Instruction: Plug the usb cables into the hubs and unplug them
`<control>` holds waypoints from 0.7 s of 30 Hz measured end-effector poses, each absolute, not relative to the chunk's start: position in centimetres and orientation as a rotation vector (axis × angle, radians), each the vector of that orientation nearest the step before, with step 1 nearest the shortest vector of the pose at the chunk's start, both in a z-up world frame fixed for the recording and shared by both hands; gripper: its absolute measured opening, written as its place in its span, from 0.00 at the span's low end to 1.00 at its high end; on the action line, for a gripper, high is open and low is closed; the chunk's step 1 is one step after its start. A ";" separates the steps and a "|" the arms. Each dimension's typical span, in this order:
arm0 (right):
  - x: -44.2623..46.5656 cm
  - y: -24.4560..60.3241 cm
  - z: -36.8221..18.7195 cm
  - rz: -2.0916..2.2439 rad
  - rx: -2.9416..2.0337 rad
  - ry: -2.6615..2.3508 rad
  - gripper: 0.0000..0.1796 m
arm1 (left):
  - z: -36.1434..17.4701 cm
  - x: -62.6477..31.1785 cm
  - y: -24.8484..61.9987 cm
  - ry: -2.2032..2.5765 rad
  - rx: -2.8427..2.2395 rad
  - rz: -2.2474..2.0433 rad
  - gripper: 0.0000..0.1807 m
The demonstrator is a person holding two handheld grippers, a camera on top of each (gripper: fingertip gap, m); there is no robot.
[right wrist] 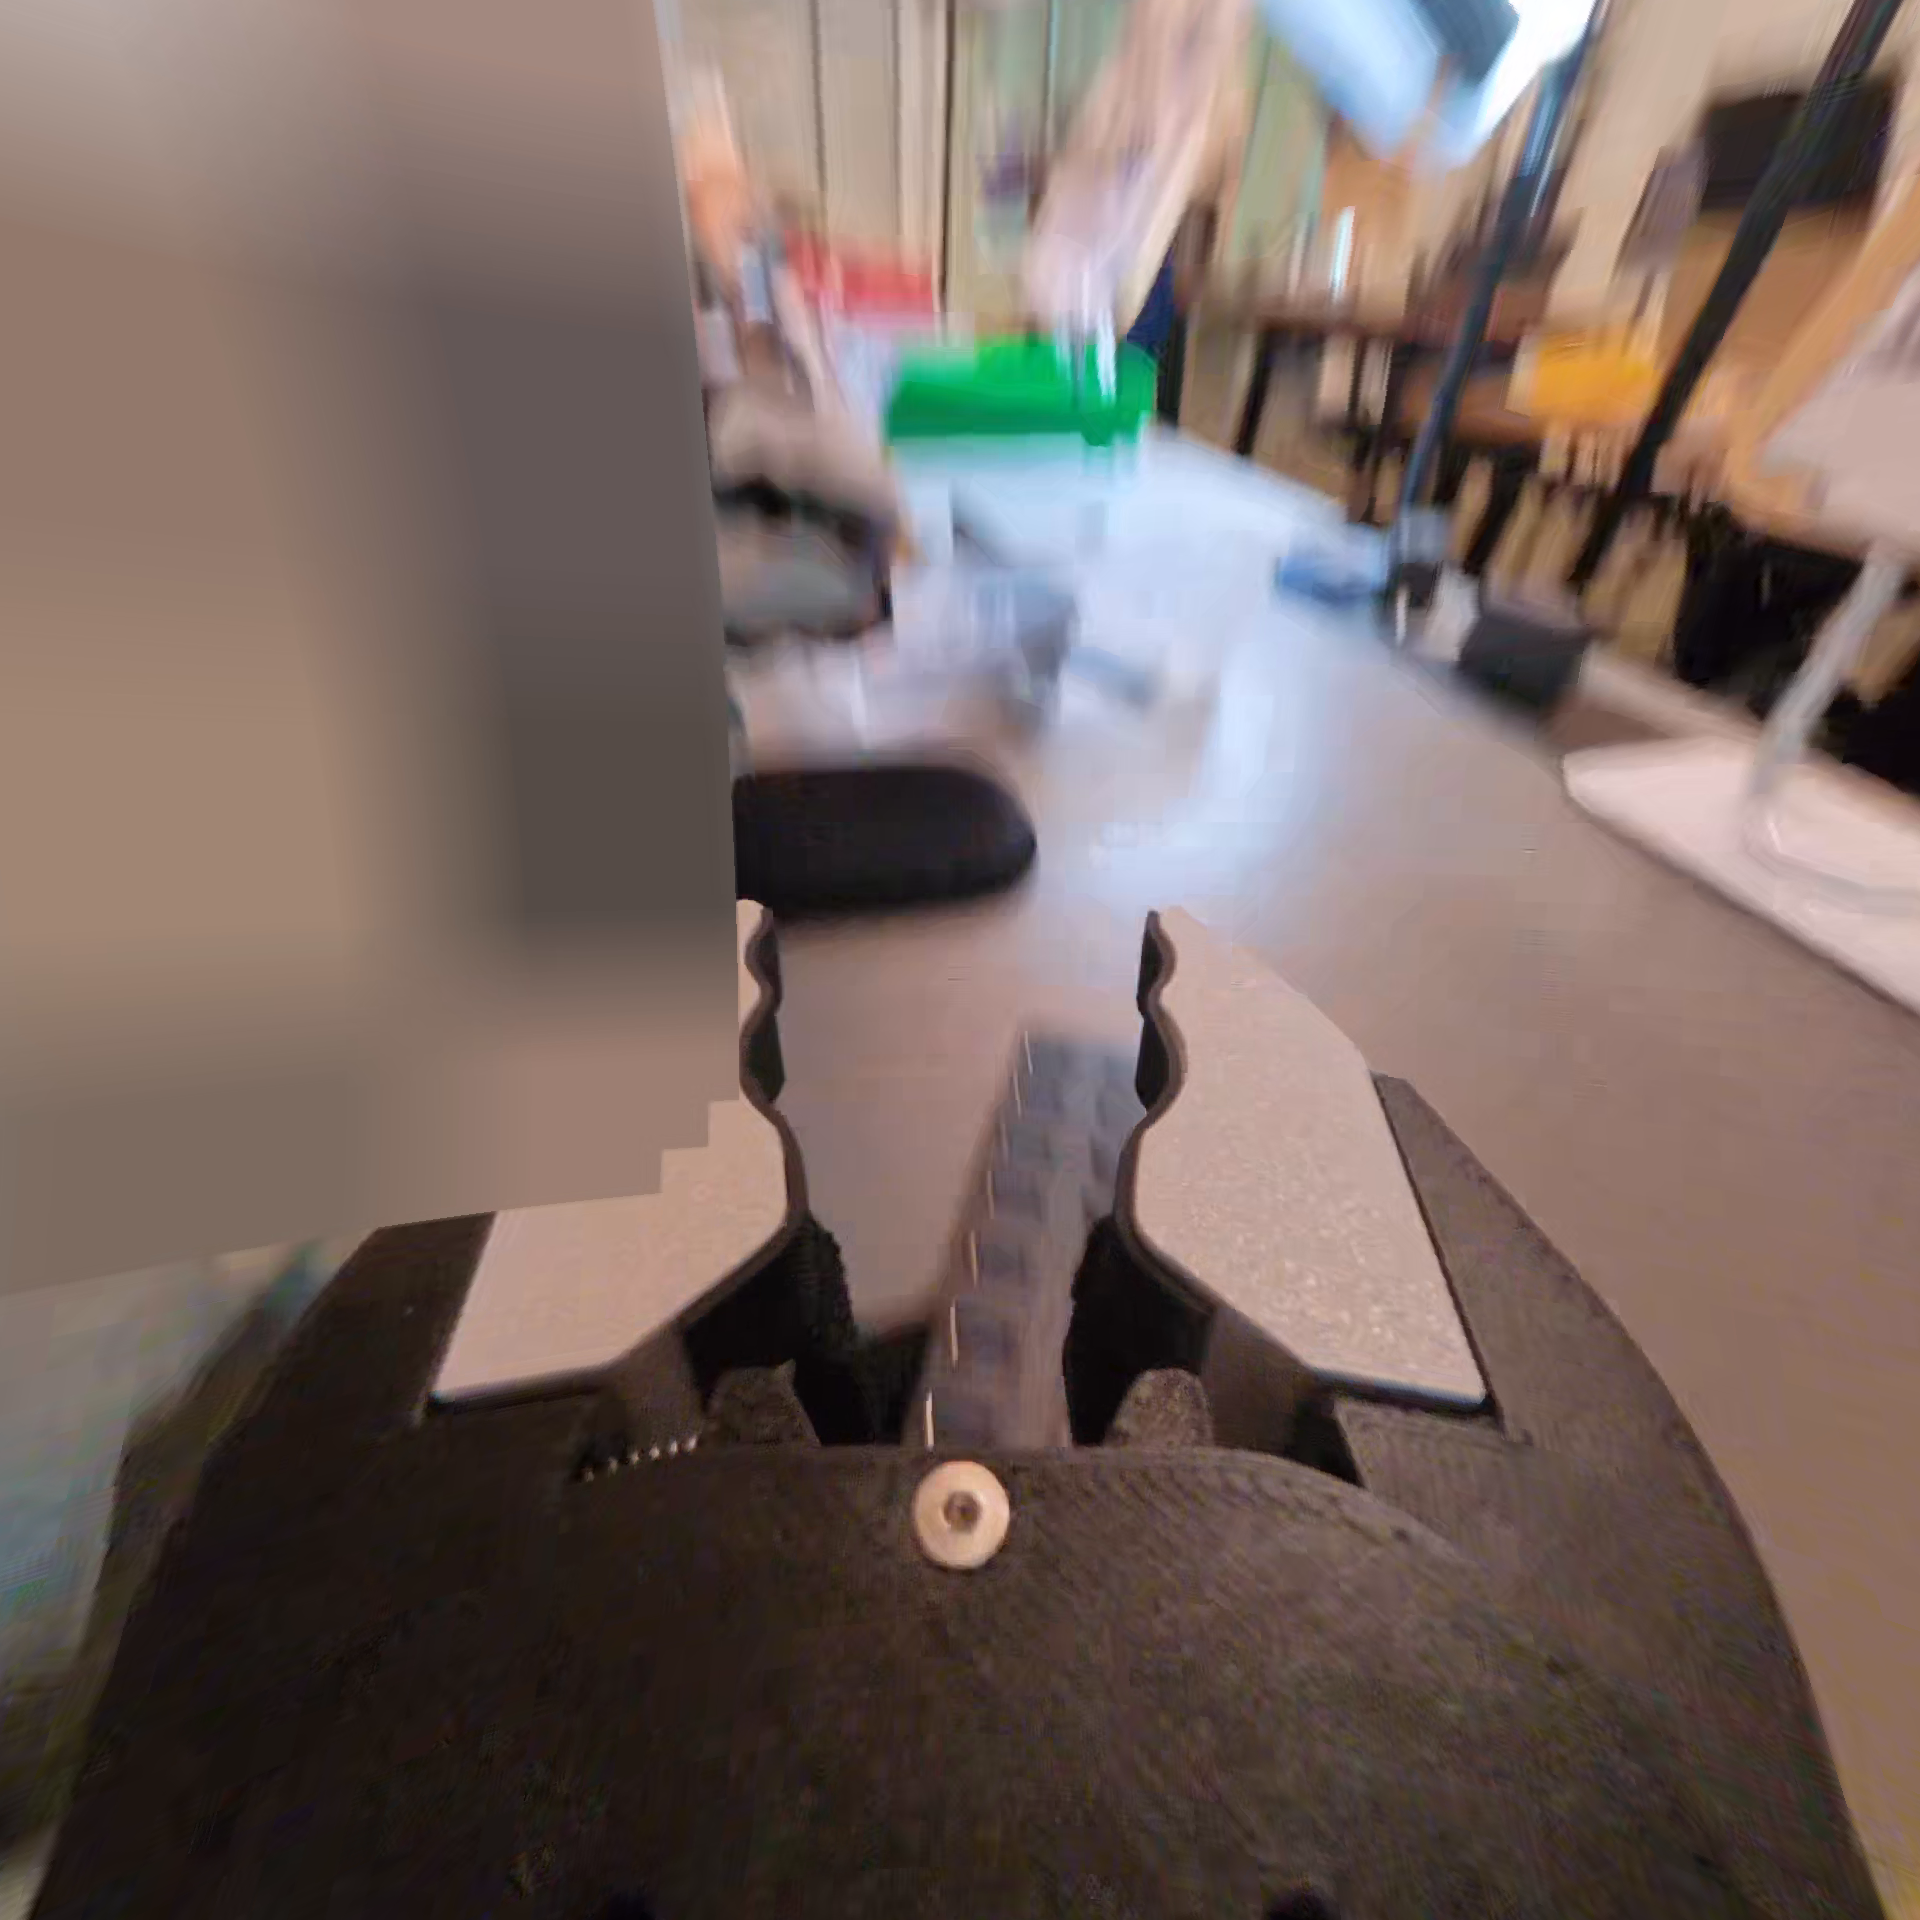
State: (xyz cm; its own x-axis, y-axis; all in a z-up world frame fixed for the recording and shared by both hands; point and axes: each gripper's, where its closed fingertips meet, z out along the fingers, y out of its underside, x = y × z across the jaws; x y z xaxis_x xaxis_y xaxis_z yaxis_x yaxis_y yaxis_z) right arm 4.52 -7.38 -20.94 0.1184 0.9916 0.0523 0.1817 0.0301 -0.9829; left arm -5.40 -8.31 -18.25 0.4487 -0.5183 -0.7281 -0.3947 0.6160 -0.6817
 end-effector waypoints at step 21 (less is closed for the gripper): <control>9.3 -5.7 -30.0 0.414 -1.639 -1.658 0.31 | -23.5 -0.9 -7.7 1.237 -1.372 -0.504 0.08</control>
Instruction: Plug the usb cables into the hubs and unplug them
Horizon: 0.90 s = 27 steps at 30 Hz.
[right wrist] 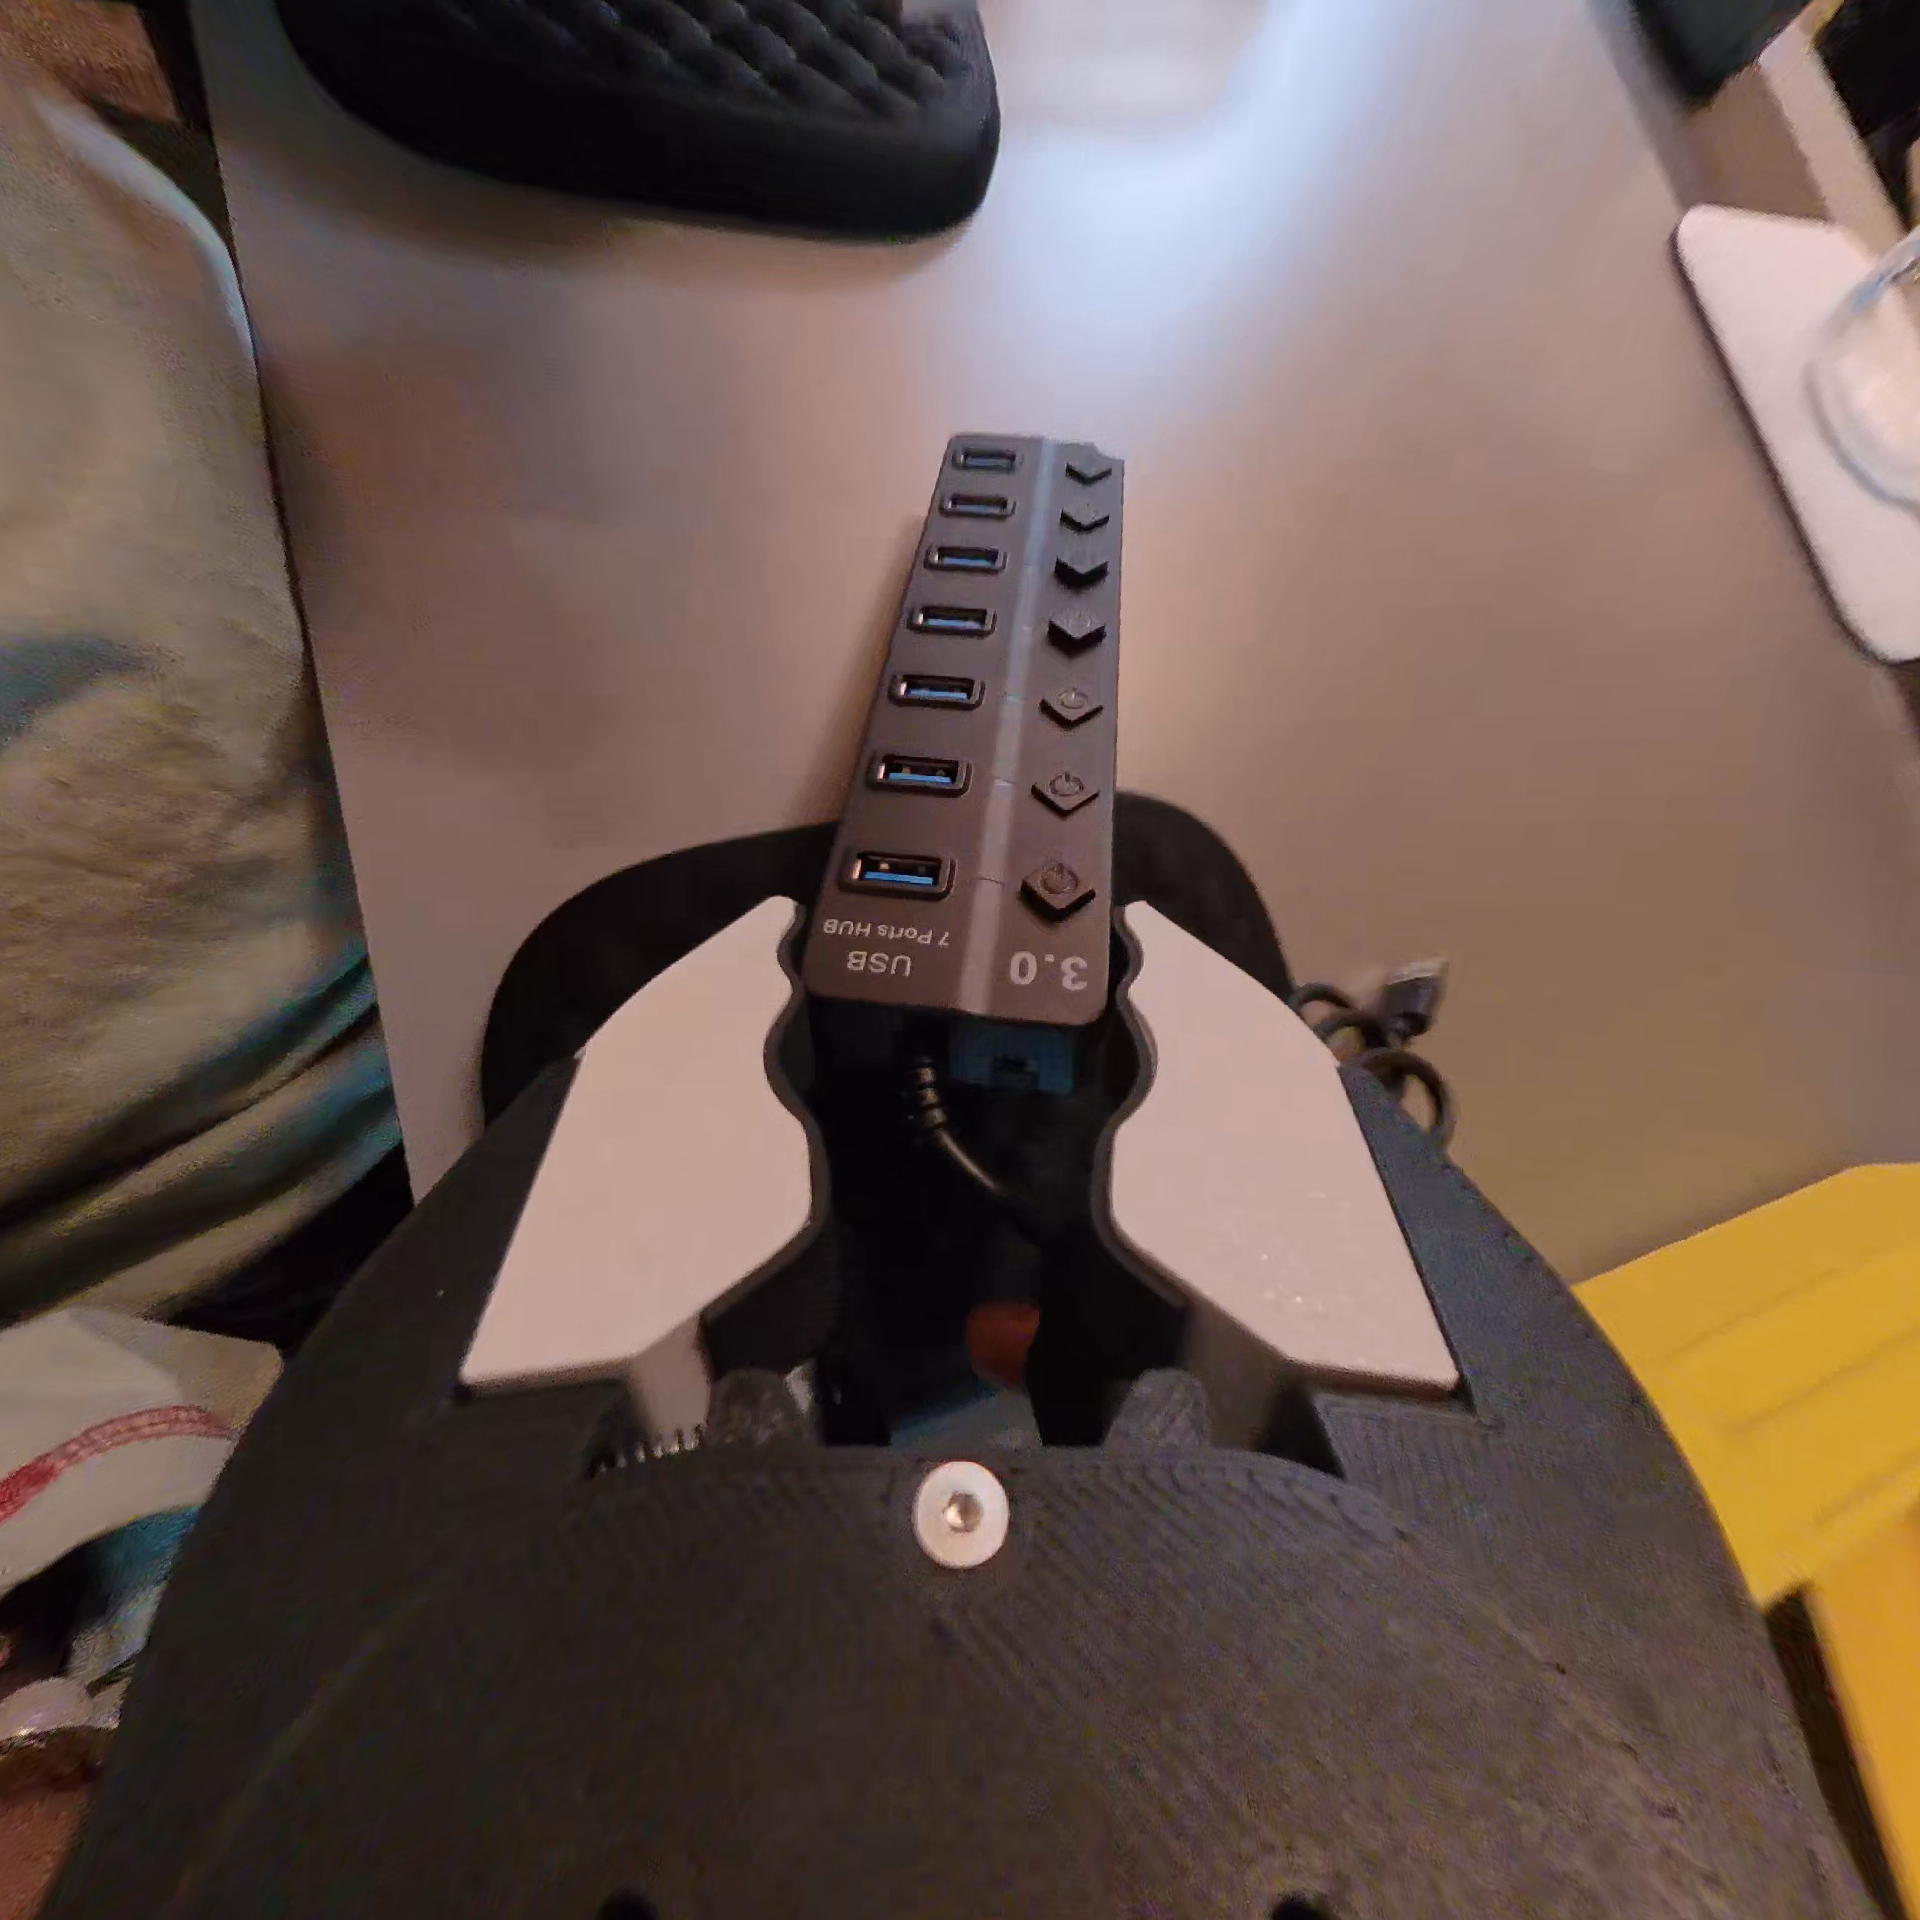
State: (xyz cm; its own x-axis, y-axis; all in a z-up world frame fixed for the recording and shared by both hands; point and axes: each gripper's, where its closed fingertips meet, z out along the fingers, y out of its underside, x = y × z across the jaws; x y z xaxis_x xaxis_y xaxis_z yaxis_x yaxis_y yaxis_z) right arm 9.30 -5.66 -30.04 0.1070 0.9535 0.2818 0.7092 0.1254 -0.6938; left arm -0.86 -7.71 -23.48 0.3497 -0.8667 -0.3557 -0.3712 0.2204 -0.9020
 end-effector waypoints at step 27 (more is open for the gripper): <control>2.0 -6.9 -25.5 0.293 -1.493 -1.912 0.31 | -24.3 1.3 -9.0 1.733 -1.305 -0.033 0.08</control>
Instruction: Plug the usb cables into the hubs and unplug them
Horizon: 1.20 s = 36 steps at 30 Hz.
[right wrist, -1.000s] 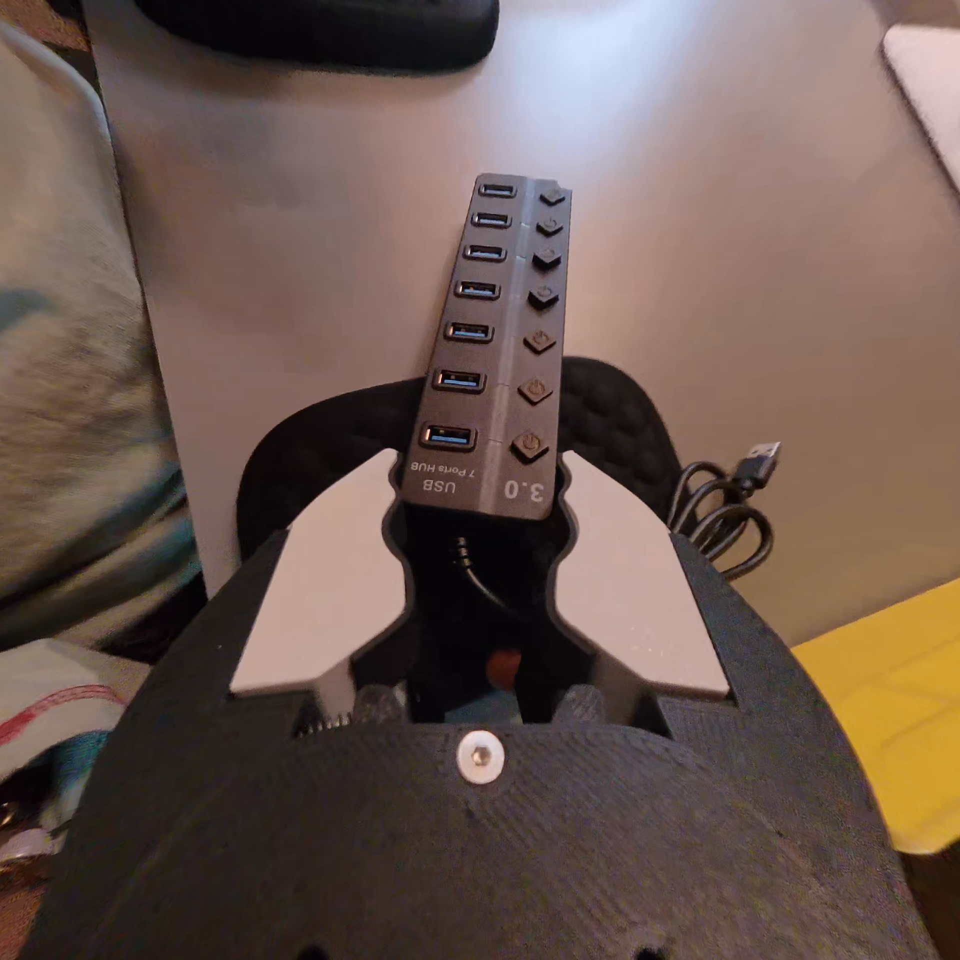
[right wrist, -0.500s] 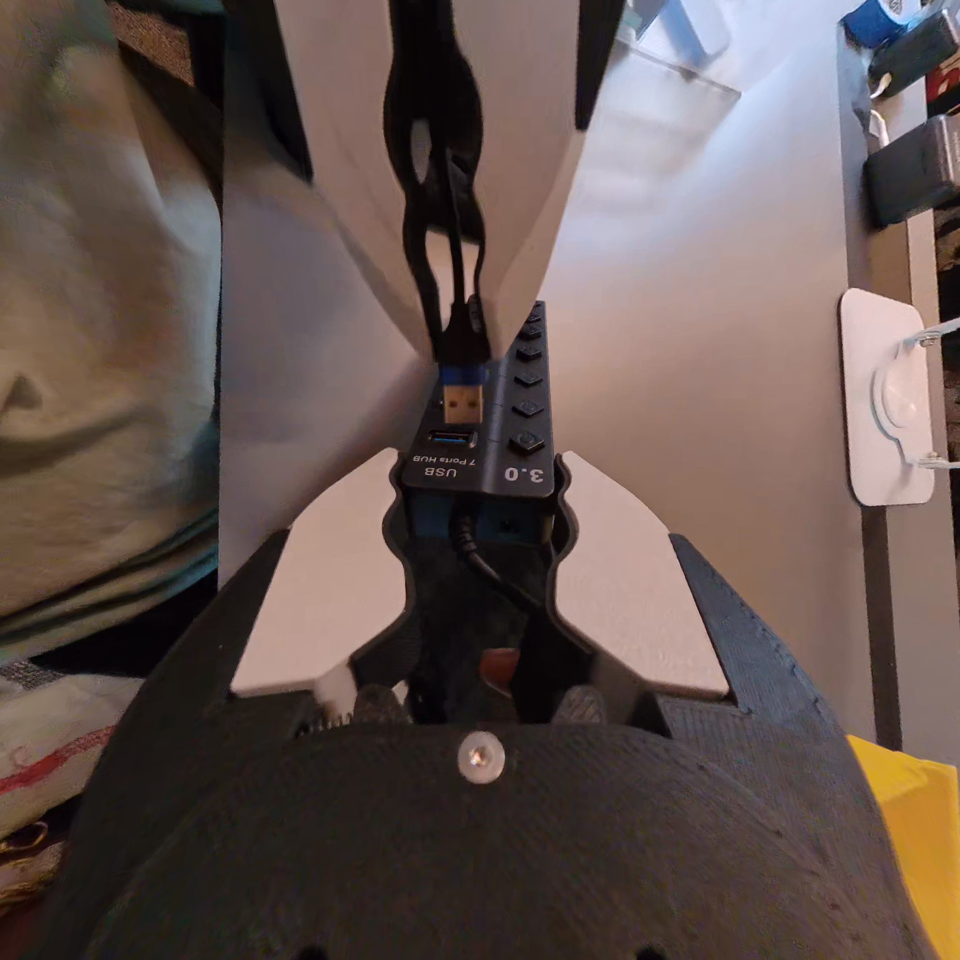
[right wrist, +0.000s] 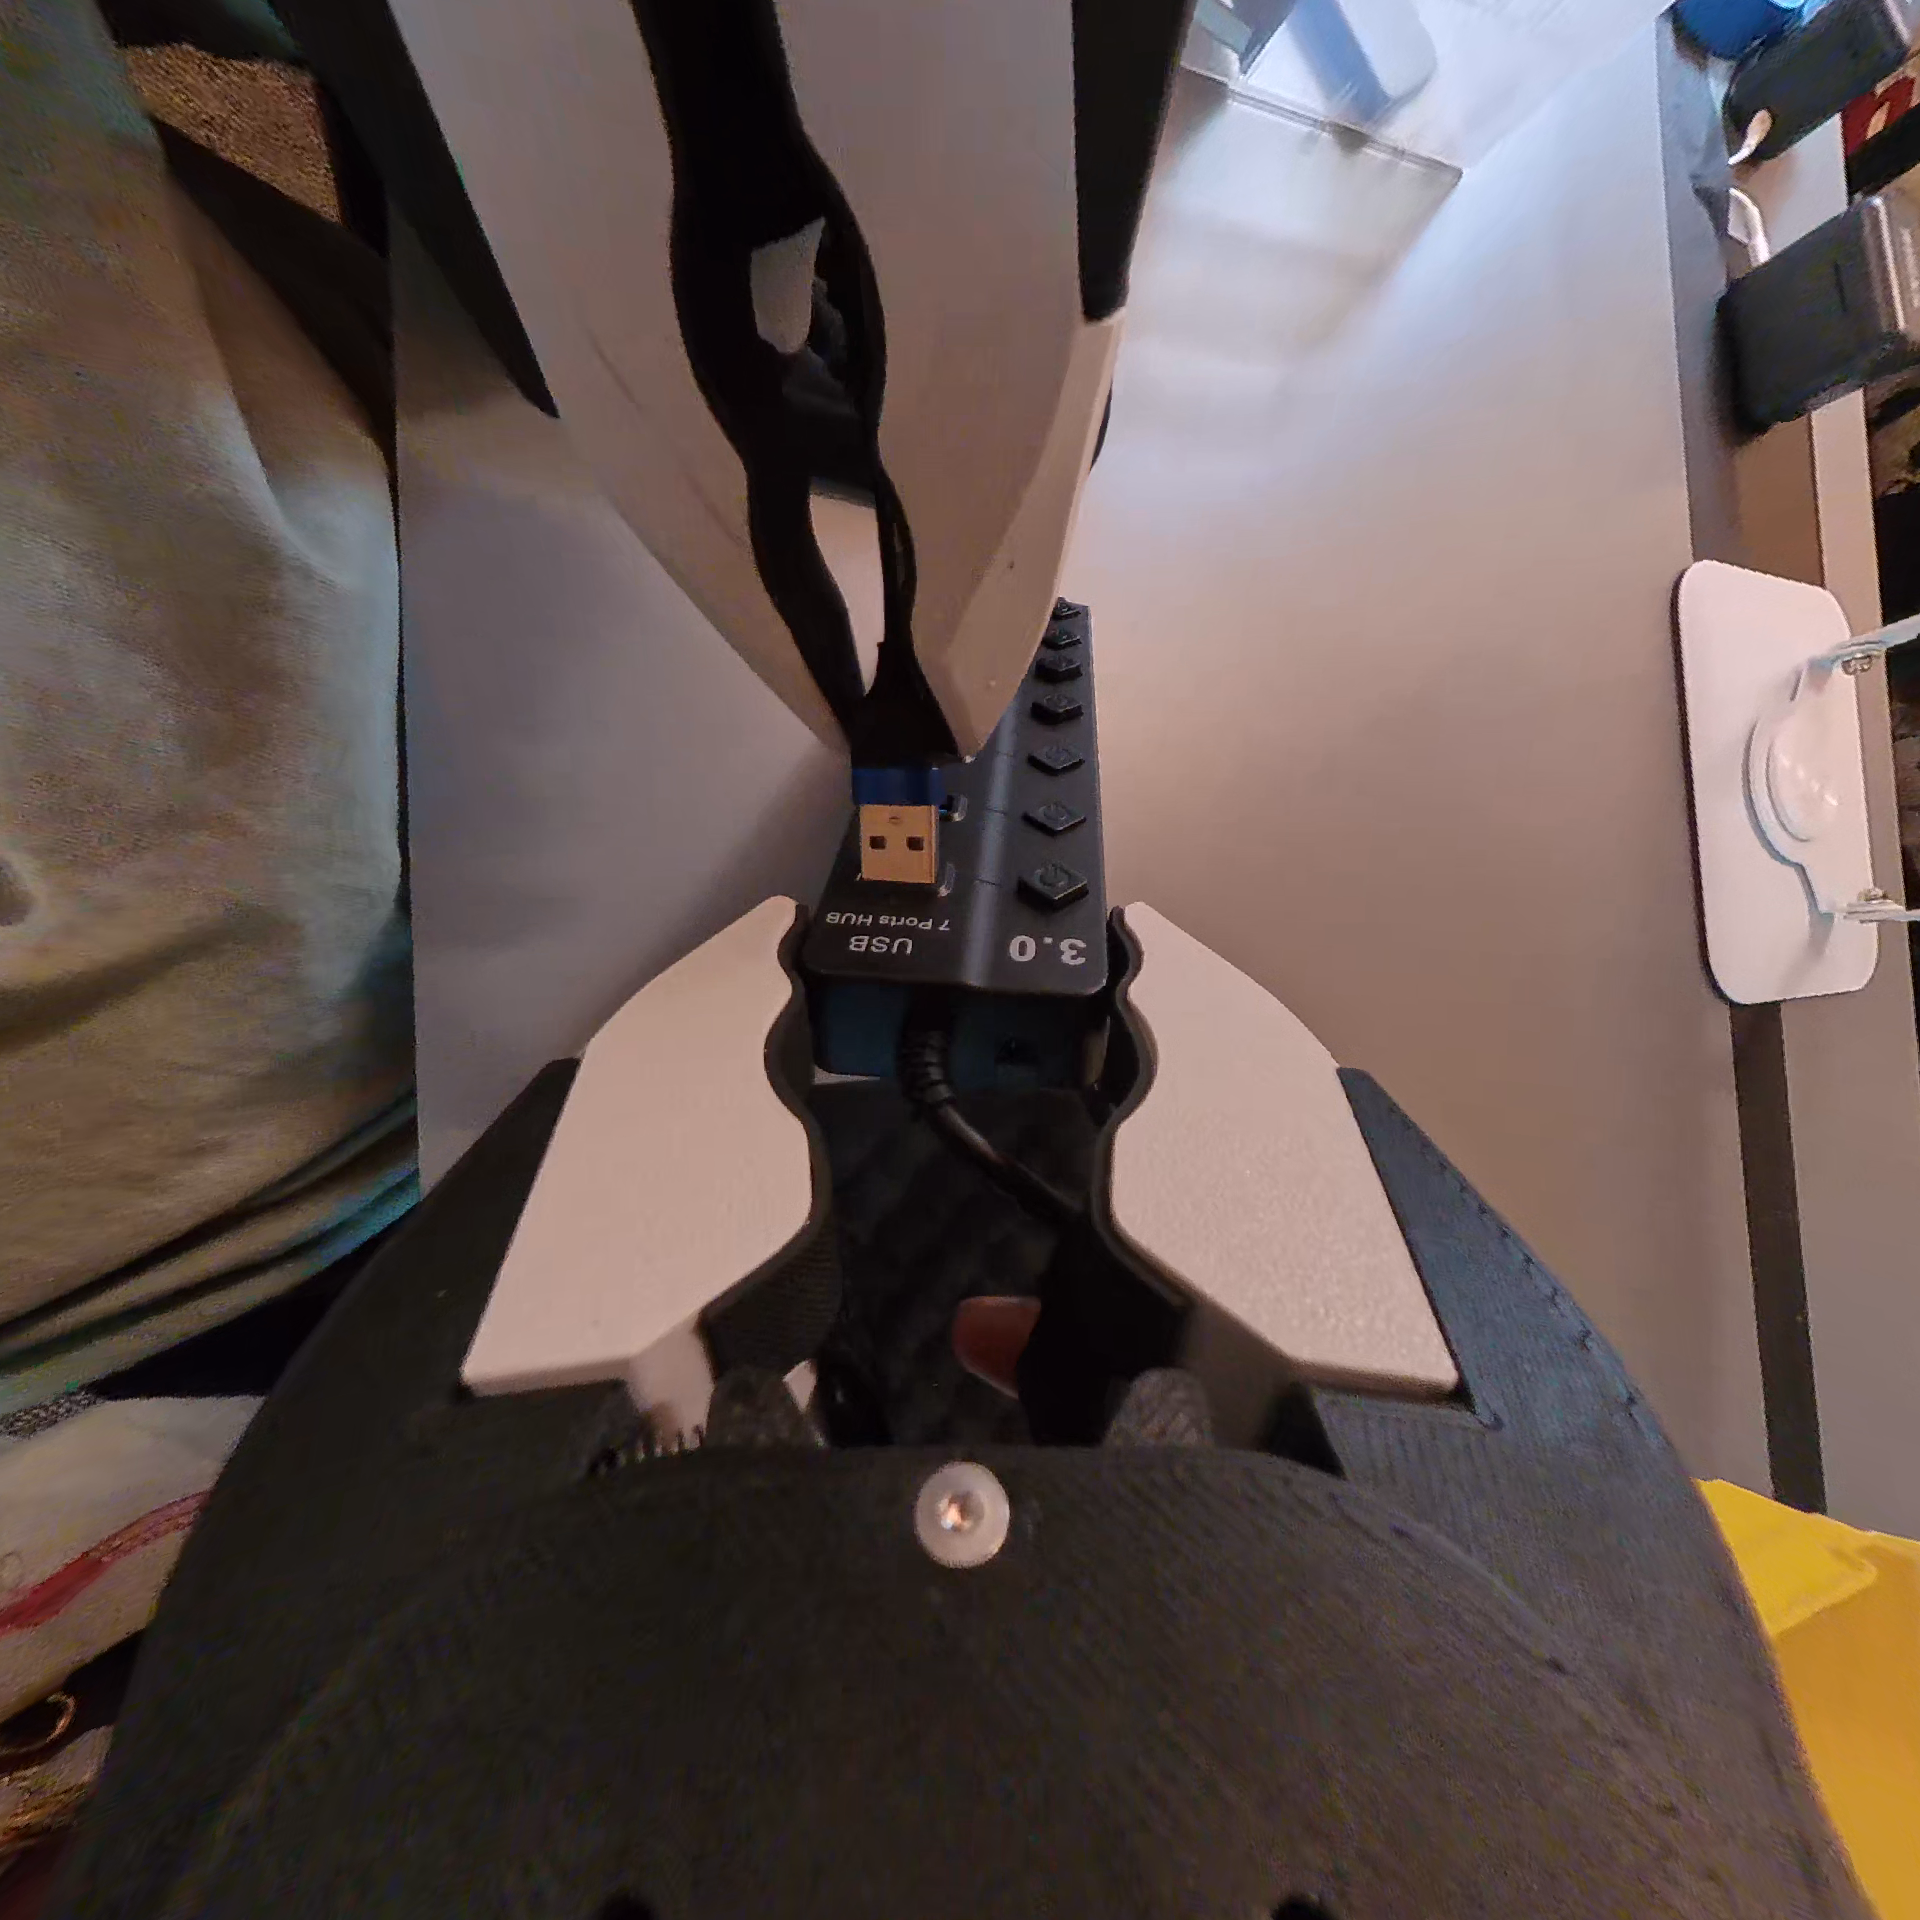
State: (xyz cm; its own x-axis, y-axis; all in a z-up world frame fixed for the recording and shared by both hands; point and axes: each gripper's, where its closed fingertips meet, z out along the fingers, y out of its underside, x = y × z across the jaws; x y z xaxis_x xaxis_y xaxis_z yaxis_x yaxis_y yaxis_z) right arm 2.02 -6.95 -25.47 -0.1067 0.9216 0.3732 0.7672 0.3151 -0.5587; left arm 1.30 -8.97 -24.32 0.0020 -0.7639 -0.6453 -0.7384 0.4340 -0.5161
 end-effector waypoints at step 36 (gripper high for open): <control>1.3 -6.2 -27.9 0.337 -1.369 -1.799 0.30 | -27.0 2.9 -8.2 1.599 -1.429 -0.326 0.09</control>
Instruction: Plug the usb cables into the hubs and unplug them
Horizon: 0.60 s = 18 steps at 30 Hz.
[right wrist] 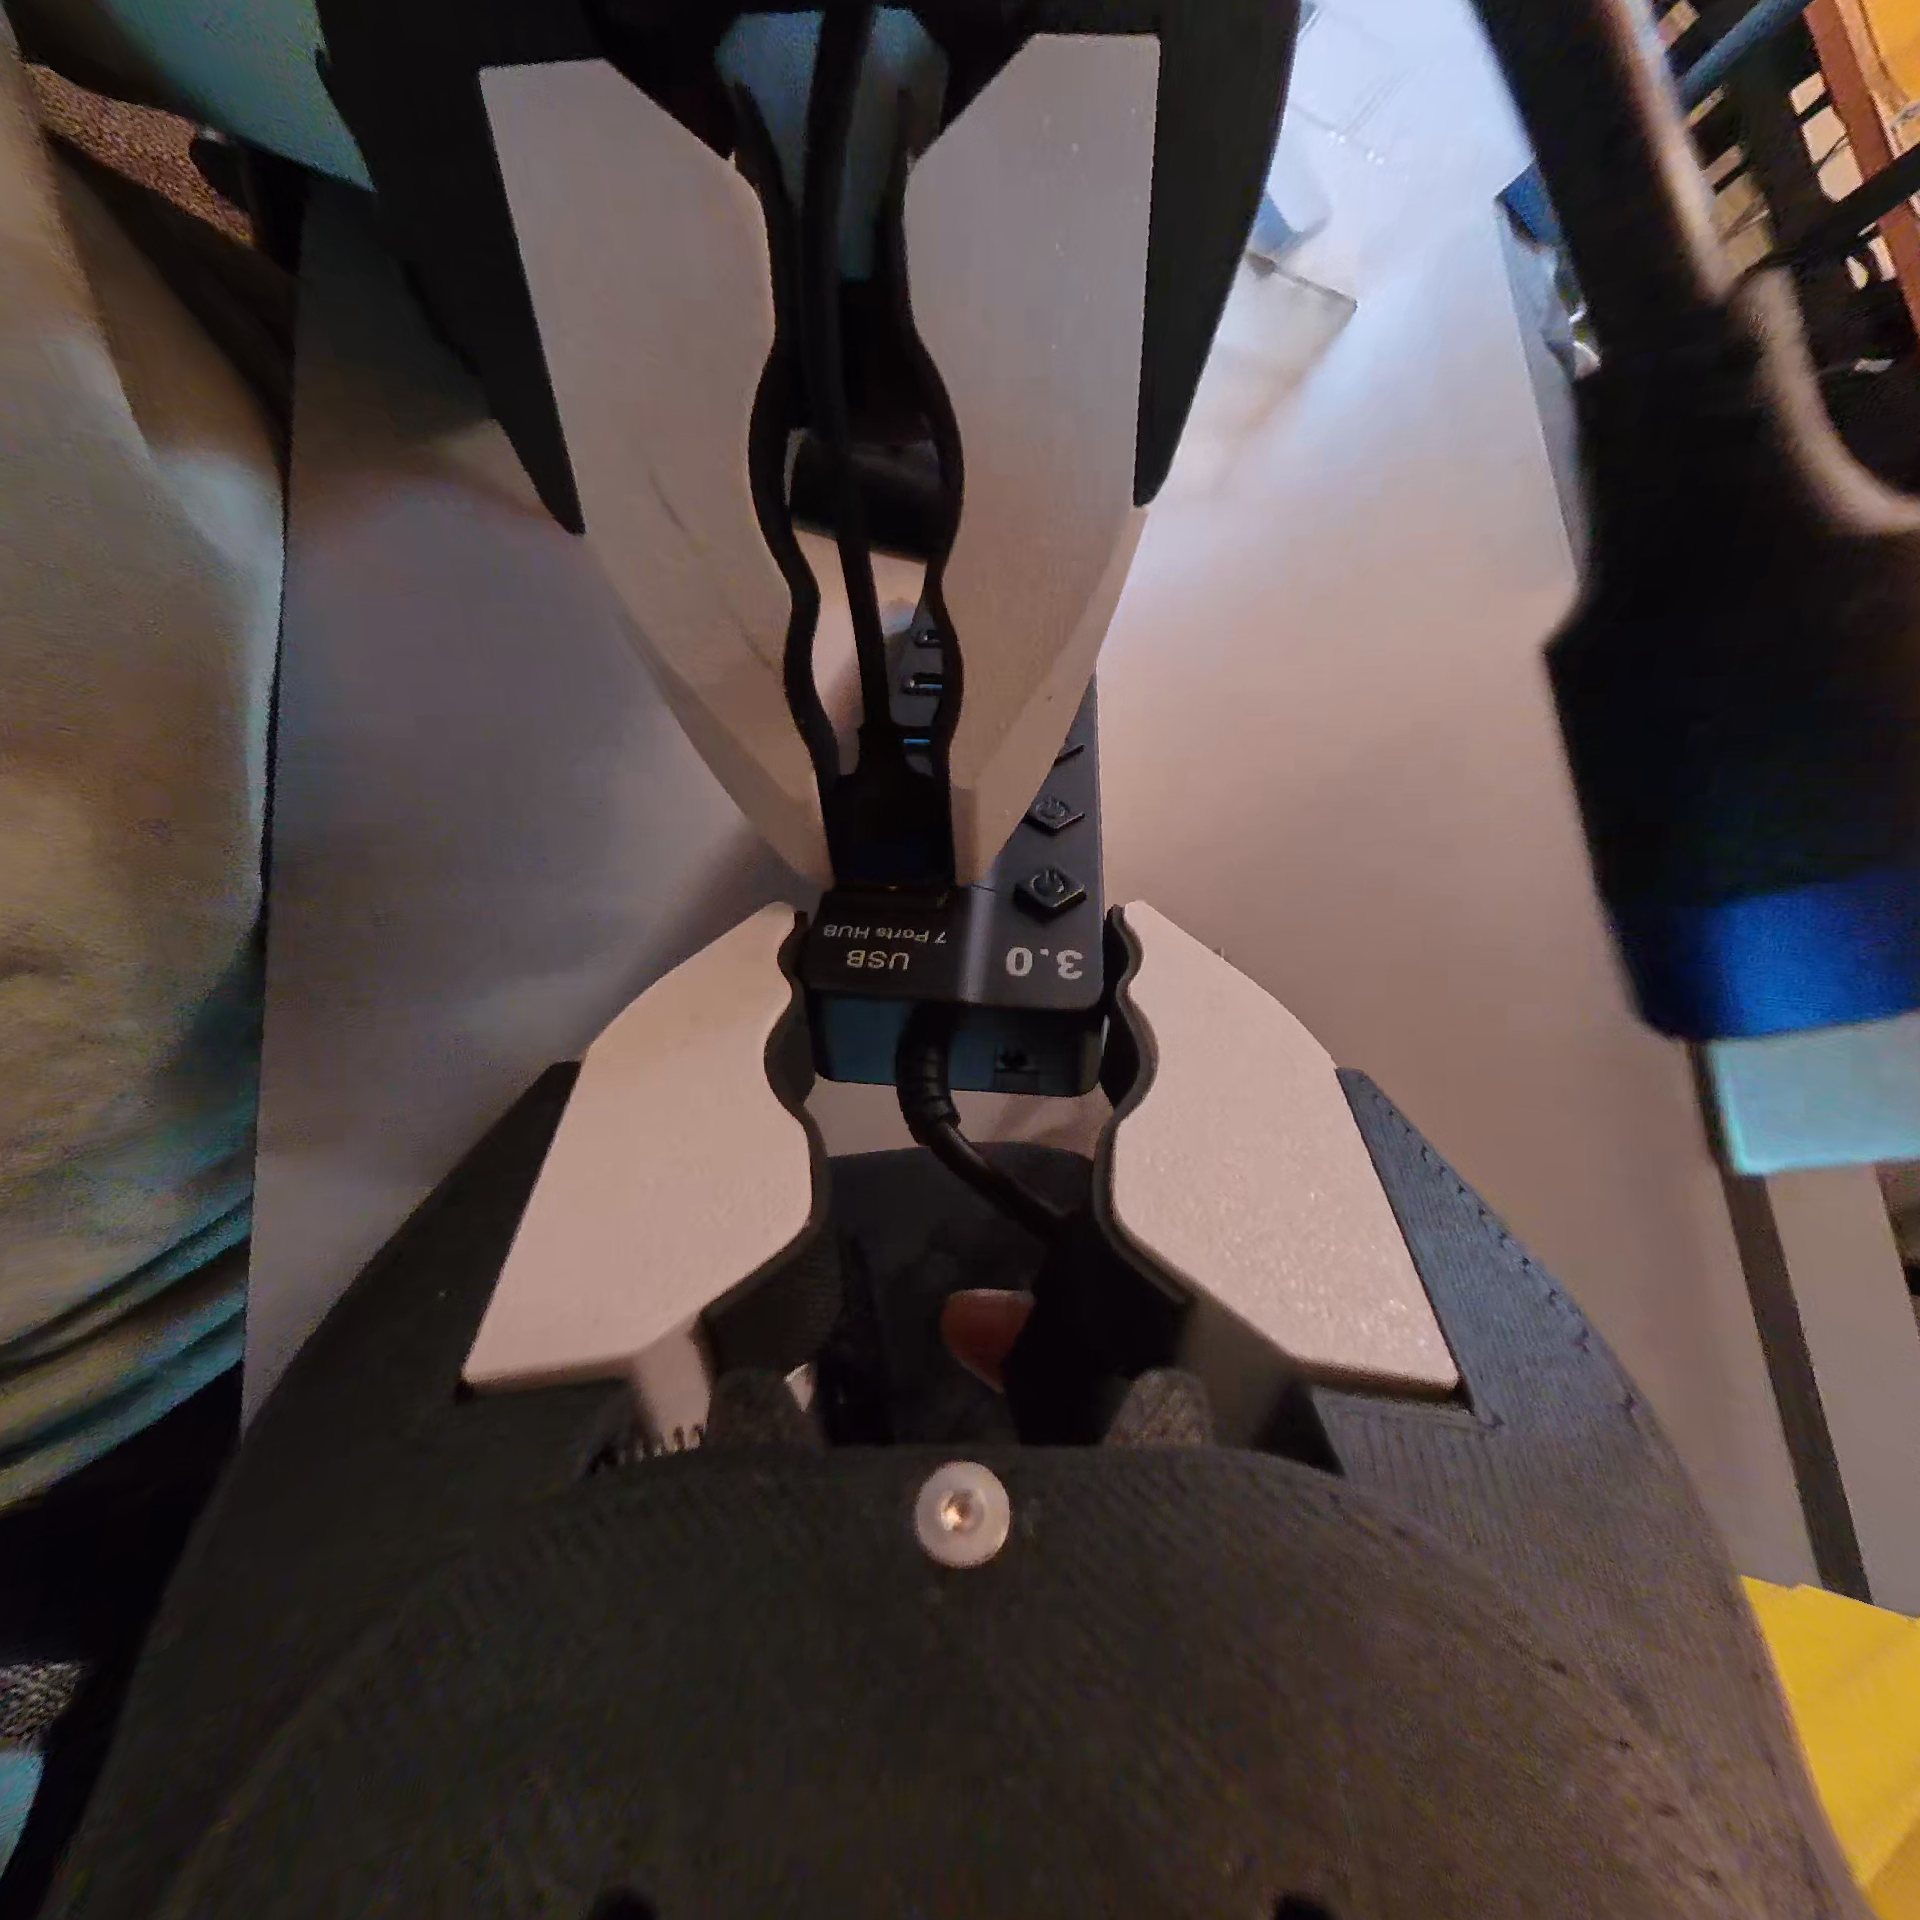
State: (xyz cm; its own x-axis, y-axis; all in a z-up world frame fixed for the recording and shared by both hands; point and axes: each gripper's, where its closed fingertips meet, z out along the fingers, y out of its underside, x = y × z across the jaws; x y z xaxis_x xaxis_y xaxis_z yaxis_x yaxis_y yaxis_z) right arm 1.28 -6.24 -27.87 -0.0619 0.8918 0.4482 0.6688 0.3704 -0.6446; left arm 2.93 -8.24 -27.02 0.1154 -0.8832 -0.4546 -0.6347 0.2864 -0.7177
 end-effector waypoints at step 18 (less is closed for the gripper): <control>5.9 -6.8 -28.5 0.757 -1.302 -1.679 0.30 | -32.9 4.8 -5.2 1.759 -1.401 -0.190 0.36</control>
